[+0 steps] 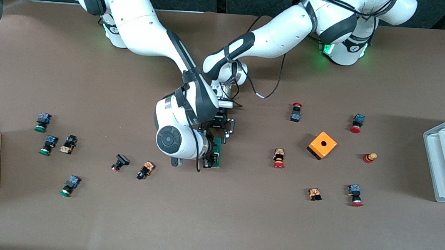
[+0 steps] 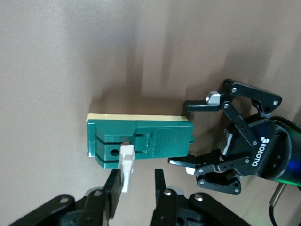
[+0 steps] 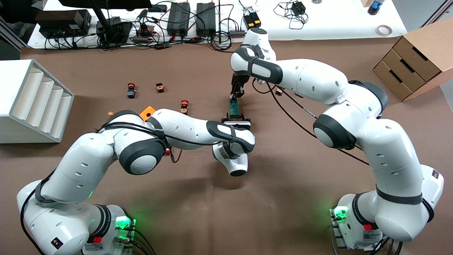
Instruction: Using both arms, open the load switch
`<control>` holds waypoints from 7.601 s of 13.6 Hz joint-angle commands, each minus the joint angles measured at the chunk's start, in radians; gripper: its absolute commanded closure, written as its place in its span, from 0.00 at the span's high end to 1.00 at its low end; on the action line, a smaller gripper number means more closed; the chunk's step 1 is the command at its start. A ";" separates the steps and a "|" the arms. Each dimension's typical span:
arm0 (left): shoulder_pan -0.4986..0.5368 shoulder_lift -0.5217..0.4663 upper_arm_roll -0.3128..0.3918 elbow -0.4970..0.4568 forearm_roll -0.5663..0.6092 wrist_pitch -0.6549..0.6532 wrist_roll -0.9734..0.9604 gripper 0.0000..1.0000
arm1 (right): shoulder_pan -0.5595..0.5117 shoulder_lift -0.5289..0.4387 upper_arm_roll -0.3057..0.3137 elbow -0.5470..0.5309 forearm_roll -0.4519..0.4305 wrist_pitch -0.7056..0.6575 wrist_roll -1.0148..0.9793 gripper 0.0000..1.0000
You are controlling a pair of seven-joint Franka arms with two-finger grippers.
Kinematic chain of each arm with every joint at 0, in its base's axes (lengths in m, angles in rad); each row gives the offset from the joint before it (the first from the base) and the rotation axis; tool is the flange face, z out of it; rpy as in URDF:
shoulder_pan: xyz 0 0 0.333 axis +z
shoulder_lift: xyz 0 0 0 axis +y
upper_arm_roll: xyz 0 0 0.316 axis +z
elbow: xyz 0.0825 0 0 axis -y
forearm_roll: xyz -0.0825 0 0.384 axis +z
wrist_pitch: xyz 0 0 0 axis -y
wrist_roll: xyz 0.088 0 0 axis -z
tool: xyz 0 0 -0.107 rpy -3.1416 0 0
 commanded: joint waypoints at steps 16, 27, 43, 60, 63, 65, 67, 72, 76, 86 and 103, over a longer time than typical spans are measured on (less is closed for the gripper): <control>-0.008 0.025 0.018 0.024 0.012 0.000 0.017 0.81 | 0.058 -0.034 0.001 -0.094 -0.071 -0.003 -0.002 0.36; -0.008 0.025 0.018 0.024 0.012 0.000 0.017 0.81 | 0.071 -0.017 0.001 -0.109 -0.081 0.043 -0.001 0.36; -0.008 0.025 0.016 0.024 0.012 0.000 0.017 0.82 | -0.096 -0.239 -0.002 -0.089 -0.130 -0.133 -0.219 0.94; 0.031 -0.159 -0.008 0.038 -0.398 0.156 0.612 1.00 | -0.600 -0.835 -0.047 -0.365 -0.512 -0.461 -1.910 1.00; 0.052 -0.221 -0.008 0.037 -0.536 0.193 0.823 1.00 | -0.620 -0.835 -0.048 -0.355 -0.560 -0.458 -1.961 1.00; 0.070 -0.281 -0.008 0.037 -0.680 0.201 1.050 1.00 | -0.614 -0.827 -0.047 -0.338 -0.574 -0.460 -1.956 1.00; 0.081 -0.341 -0.008 0.053 -0.862 0.198 1.292 1.00 | -0.613 -0.818 -0.047 -0.324 -0.589 -0.455 -1.956 1.00; 0.165 -0.472 -0.005 0.061 -1.198 0.192 1.762 1.00 | -0.613 -0.814 -0.044 -0.313 -0.614 -0.445 -1.964 1.00; 0.244 -0.570 -0.005 0.061 -1.436 0.158 1.962 1.00 | -0.614 -0.801 -0.042 -0.312 -0.601 -0.412 -1.955 1.00; 0.609 -0.676 -0.005 0.283 -1.861 -0.268 2.404 1.00 | -0.591 -0.800 -0.039 -0.312 -0.604 -0.377 -1.958 1.00; 0.754 -1.050 0.303 -0.031 -2.004 -0.239 2.560 1.00 | -0.591 -0.794 -0.041 -0.312 -0.606 -0.375 -1.958 1.00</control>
